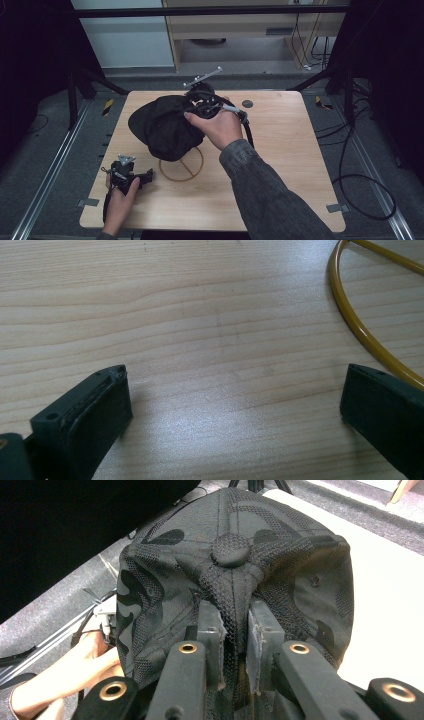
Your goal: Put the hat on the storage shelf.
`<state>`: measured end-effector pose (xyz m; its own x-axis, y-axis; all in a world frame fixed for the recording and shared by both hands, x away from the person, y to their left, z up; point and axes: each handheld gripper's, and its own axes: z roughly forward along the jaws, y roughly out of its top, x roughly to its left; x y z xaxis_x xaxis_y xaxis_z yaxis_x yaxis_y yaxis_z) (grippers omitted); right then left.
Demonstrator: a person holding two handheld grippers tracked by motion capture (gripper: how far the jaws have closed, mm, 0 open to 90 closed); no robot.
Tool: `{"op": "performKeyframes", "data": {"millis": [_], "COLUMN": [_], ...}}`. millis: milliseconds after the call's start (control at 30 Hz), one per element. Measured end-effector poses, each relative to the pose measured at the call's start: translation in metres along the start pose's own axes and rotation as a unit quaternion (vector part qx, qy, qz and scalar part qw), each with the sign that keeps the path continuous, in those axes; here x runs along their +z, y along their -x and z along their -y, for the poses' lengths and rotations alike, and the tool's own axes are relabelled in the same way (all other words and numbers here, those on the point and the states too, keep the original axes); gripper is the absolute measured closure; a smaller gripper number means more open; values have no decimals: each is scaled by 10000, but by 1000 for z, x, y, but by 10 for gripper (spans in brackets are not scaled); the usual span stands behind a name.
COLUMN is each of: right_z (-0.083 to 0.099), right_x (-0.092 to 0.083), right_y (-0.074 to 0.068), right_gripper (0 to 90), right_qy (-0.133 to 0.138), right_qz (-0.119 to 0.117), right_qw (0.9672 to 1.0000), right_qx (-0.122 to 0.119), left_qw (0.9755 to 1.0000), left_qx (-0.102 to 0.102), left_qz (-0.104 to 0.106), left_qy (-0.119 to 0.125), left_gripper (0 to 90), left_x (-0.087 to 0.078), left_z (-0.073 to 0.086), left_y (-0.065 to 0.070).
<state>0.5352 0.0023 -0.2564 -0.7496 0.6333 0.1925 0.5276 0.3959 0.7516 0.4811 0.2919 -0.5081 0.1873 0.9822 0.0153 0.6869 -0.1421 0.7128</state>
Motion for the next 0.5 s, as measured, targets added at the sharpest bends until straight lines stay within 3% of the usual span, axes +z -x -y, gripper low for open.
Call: {"op": "performKeyframes", "data": {"millis": [200, 500], "right_z": [2, 8], "right_x": [-1, -15], "right_y": [1, 4], "right_gripper": [771, 630], "right_qy": [52, 201], "right_qz": [-30, -59], "right_qw": [10000, 9998], "right_qx": [-8, 16], "left_qw": [10000, 10000], "left_qx": [11, 16], "left_qz": [21, 26], "left_qy": [3, 4], "left_gripper": [0, 0], "left_x": [0, 0], "left_z": [0, 0], "left_y": [0, 0]}}
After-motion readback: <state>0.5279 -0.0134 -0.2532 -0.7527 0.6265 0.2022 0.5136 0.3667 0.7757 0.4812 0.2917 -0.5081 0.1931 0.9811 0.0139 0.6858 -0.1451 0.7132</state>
